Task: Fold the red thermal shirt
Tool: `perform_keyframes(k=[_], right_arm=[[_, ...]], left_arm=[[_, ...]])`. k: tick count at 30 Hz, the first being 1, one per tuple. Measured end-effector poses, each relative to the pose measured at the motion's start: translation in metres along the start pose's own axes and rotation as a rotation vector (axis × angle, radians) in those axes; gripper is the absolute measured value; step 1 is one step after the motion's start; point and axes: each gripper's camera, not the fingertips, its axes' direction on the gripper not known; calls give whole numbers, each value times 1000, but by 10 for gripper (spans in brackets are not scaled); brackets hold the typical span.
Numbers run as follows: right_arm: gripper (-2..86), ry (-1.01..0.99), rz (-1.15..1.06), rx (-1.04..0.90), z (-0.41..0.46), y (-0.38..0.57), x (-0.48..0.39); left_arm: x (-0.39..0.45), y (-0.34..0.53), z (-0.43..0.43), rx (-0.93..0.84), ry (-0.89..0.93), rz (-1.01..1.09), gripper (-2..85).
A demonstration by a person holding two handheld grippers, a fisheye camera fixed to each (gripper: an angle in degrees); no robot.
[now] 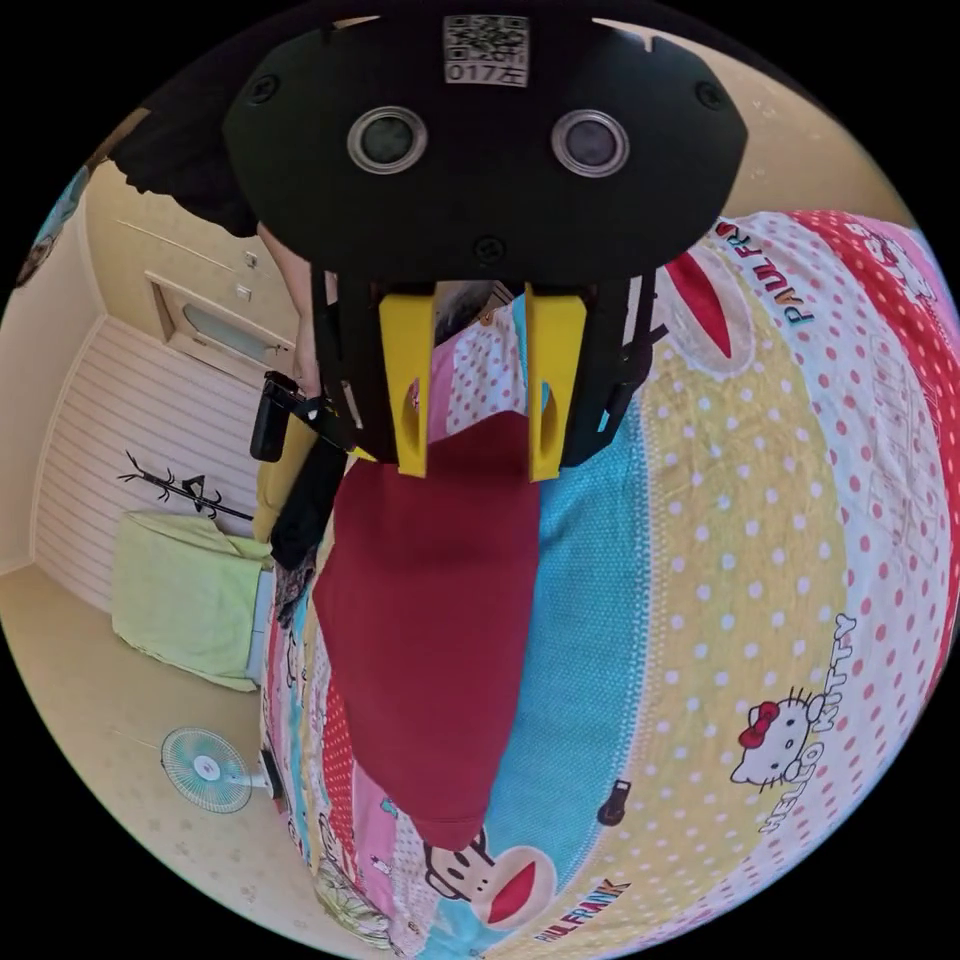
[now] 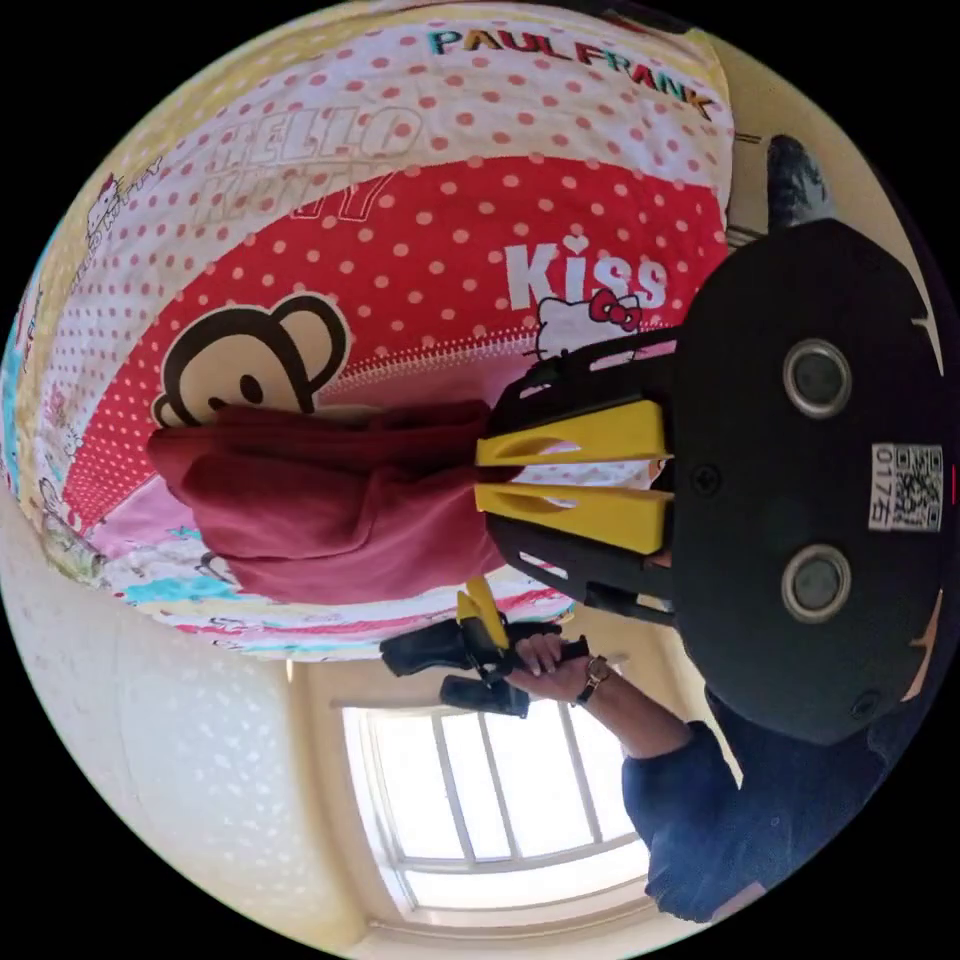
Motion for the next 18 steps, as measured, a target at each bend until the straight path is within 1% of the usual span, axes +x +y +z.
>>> perform_keyframes(k=[1, 3, 5, 7, 8, 9, 11, 12, 14, 15, 16, 17, 18], right_arm=[[44, 77, -12, -41, 4, -6, 4], [40, 108, 28, -38, -3, -10, 18], [39, 27, 126, -16, -8, -11, 44], [41, -38, 173, -3, -4, -8, 58], [43, -87, 198, 22, -3, -3, 64], [45, -119, 211, 40, -3, 1, 67], [58, -286, 248, 148, -7, 25, 76], [65, -325, 258, 177, -7, 33, 78], [101, -473, 333, 276, -3, 67, 90], [112, -515, 355, 297, 0, 75, 94], [157, -597, 403, 329, 7, 91, 100], [214, -646, 466, 320, 18, 102, 105], [248, -660, 492, 309, 25, 107, 106]], left_arm=[[-5, -4, 3, 9, 12, -3, 158], [-13, -9, 11, -12, 47, -11, 163], [-22, -13, 28, -84, 74, -29, 171], [-29, -14, 54, -198, 143, -30, 176], [-31, -15, 59, -216, 161, -34, 176], [-34, -14, 63, -219, 168, -56, 157], [-43, -12, 55, -151, 156, -107, 137], [-50, -11, 54, -140, 190, -132, 123], [-59, -7, 53, -139, 272, -165, 101], [-61, -4, 50, -138, 341, -159, 87], [-60, 0, 47, -139, 402, -140, 82], [-59, 1, 44, -141, 427, -129, 80], [-54, 5, 39, -142, 461, -111, 78]])
